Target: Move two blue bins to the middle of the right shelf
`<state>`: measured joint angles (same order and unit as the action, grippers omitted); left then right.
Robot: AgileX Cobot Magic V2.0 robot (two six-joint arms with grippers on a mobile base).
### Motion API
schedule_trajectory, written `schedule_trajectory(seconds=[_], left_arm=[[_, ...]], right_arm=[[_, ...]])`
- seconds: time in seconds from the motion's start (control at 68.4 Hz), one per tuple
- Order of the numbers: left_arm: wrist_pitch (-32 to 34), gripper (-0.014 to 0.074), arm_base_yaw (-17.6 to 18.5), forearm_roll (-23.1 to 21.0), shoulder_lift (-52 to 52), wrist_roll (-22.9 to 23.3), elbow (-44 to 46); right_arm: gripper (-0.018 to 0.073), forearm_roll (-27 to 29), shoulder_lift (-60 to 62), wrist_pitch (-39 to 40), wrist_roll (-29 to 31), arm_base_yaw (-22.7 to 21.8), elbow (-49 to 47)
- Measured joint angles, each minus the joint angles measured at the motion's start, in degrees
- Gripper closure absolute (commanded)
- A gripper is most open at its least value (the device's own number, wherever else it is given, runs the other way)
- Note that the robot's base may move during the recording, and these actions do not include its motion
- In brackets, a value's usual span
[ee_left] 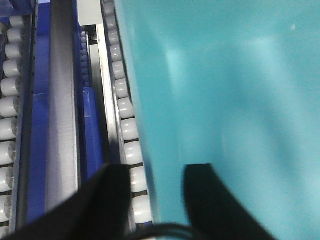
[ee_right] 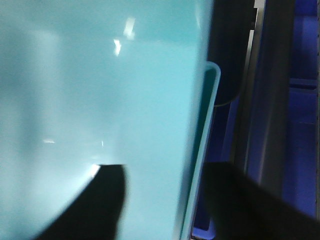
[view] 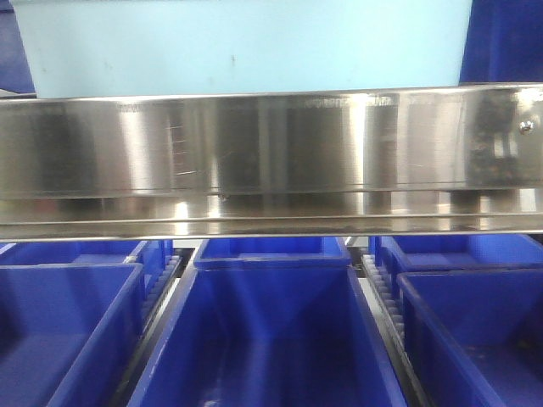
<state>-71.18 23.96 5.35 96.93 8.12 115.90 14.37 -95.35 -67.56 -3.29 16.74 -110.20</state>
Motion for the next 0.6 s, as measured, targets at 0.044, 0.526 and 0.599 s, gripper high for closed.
schedule_trajectory(seconds=[0.044, 0.526, 0.599], left_arm=[[0.1, 0.013, 0.0, 0.0, 0.0, 0.0, 0.0], [0.48, -0.0003, -0.13, -2.37, -1.07, -0.89, 0.0], [0.58, -0.0003, -0.23, -4.45, -1.35, -1.69, -0.12]], right_arm=[[0.0036, 0.0, 0.0, 0.0, 0.11, 0.0, 0.0], [0.0021, -2.72, 2.44, -2.42, 0.21, 0.0, 0.0], [0.0021, -3.11, 2.44, -2.54, 0.21, 0.0, 0.0]])
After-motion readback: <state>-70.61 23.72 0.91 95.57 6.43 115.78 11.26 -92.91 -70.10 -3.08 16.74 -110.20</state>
